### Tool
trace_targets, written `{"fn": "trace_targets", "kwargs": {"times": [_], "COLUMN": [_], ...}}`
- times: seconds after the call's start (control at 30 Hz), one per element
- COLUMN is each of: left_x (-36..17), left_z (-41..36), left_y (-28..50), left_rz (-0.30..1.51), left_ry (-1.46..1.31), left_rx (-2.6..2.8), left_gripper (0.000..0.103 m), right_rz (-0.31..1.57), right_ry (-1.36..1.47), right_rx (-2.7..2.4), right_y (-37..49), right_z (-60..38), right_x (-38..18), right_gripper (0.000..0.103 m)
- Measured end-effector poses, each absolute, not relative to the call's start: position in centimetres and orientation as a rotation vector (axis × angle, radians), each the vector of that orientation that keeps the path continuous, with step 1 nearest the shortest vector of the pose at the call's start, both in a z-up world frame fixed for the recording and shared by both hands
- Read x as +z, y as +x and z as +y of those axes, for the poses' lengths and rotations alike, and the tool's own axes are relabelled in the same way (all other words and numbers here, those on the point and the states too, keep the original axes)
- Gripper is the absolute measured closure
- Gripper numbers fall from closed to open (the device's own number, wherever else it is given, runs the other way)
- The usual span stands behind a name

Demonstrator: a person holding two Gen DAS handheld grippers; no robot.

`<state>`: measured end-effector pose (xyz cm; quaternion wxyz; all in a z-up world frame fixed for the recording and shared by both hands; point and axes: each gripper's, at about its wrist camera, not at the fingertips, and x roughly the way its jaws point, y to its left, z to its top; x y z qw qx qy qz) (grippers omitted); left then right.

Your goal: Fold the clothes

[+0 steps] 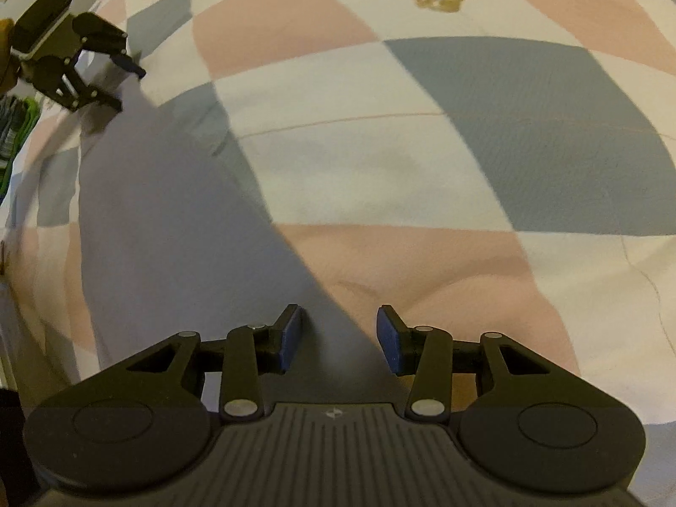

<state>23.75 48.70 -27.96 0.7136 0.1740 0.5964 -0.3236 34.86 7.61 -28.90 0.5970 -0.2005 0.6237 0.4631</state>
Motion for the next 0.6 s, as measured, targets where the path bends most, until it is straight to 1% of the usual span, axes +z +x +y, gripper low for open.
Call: {"fn": "trace_targets", "kwargs": {"times": [0.03,0.07,0.1,0.2,0.33,0.47,0.53,0.6], "left_x": [-27.9,-27.8,-27.6,-26.2,-23.2,-18.7,-16.7,-15.4], "left_z": [48.4,48.1,47.9,47.6,47.7,46.8,45.5,43.8], "left_y": [23.5,23.2,22.9,20.7,16.1,8.1,3.6,-1.4], "left_rz": [1.313,1.304,1.292,1.215,1.091,0.988,0.959,0.972], "left_ry": [0.416,0.446,0.462,0.483,0.441,0.308,0.257,0.211], "left_rx": [-0.705,-0.693,-0.681,-0.589,-0.416,-0.224,-0.154,-0.107], "left_gripper": [0.089,0.091,0.096,0.098,0.099,0.098,0.098,0.098], "right_rz": [1.449,1.446,1.436,1.357,1.168,0.953,0.887,0.875], "right_ry": [-0.471,-0.484,-0.496,-0.517,-0.530,-0.587,-0.583,-0.556], "right_rx": [1.066,1.052,1.039,0.994,0.910,0.831,0.815,0.822], "right_y": [34.7,34.5,34.3,33.1,29.4,22.9,18.9,14.6], "right_z": [7.6,7.7,7.7,7.5,6.2,4.4,3.0,1.3], "right_x": [-28.9,-28.9,-28.7,-27.5,-23.8,-18.1,-15.3,-13.5], "right_gripper": [0.063,0.082,0.102,0.102,0.103,0.103,0.103,0.103]}}
